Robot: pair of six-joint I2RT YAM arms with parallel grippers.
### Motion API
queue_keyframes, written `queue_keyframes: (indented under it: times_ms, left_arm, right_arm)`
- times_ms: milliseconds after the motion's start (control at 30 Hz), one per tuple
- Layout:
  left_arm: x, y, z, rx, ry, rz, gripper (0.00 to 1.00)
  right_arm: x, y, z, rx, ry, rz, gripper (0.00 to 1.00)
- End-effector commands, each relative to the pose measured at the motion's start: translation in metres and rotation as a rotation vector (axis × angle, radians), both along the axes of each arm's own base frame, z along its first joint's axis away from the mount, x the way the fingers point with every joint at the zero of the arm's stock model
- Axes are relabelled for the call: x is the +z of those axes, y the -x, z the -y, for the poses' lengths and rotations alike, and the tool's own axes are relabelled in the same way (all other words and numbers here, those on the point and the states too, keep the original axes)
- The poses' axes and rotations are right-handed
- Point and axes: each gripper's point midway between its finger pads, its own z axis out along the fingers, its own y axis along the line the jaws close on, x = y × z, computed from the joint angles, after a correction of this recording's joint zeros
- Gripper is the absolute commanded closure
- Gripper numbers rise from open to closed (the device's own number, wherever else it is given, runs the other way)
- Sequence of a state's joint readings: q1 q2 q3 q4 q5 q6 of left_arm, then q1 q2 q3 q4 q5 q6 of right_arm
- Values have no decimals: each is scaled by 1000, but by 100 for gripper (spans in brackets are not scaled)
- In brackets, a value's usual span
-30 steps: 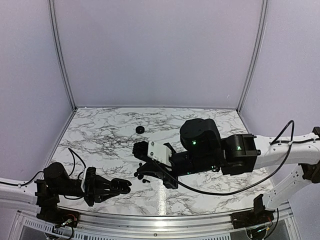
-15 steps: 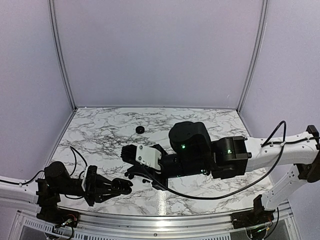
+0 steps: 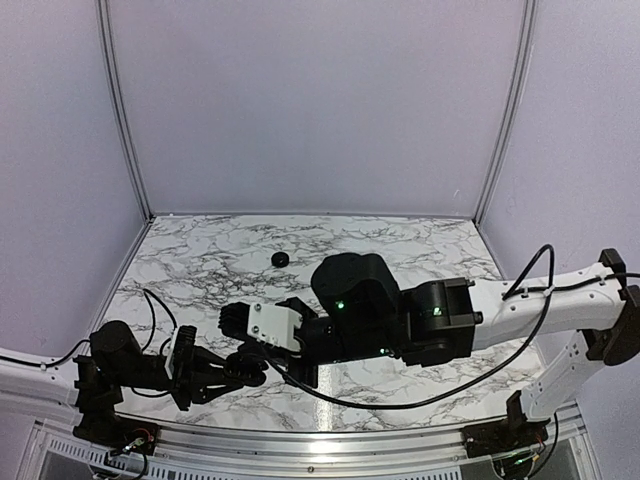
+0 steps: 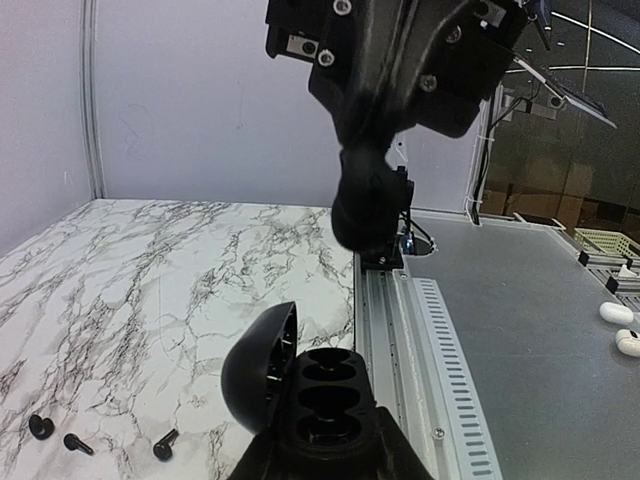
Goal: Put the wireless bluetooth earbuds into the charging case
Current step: Insert the left earbud into the left side groove of the charging case.
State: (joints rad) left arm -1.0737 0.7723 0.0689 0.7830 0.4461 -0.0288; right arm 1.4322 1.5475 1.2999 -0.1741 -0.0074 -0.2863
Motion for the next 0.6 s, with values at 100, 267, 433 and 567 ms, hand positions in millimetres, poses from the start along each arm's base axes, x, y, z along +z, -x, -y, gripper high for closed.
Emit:
queue_keyframes:
  times_ms: [100,267,433,567]
  left_arm:
    - [28,4,0,-18,87,32,100]
    - [28,5,-2,-19,92,32,100]
    - [27,6,-3,-22,95,33,100]
    - [26,6,-2,-27,89,31,100]
  right_arm:
    - [1,1,-14,-15,-1,33,100]
    - [-9,0,-20,-15,16,36,100]
    - [-11,-2,-22,-26,20,46,100]
    - [-12,-3,-24,-25,29,52,100]
